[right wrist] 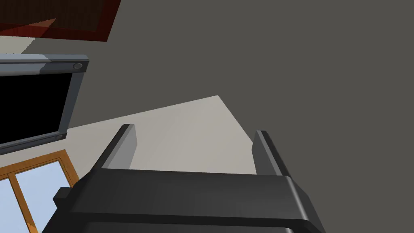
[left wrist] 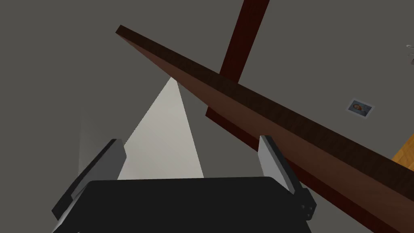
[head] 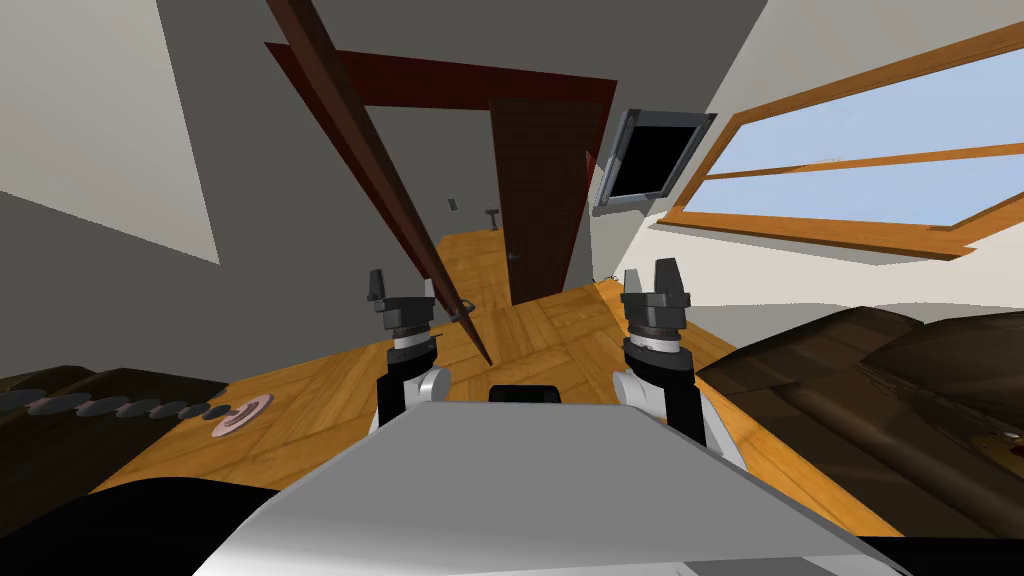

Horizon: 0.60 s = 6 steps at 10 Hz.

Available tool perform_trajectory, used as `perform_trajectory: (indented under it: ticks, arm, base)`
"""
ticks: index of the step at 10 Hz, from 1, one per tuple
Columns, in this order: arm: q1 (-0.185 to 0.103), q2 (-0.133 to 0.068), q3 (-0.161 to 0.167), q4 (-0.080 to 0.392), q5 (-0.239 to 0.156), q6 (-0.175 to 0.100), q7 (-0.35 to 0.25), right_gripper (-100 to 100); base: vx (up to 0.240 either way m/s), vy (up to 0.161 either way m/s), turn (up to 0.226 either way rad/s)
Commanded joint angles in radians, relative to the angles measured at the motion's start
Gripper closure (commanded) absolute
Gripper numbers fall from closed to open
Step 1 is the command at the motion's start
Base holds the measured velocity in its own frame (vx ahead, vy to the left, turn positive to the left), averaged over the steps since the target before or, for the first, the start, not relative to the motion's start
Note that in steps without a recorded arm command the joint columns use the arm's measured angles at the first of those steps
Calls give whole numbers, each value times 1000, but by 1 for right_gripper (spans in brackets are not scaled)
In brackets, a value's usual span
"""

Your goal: Pull the door open

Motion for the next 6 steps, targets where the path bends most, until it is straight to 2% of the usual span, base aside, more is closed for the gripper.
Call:
perform_trajectory:
  ticks: [1, 2, 6]
  arm:
    - [-13, -7, 17, 31, -4, -13, -7, -100]
    - [-13, -7, 17, 31, -4, -13, -7, -100]
    - [-49, -25, 63, 118, -16, -49, -25, -100]
  base:
    - [33, -90, 32]
    - [166, -11, 7]
    - [174, -8, 10]
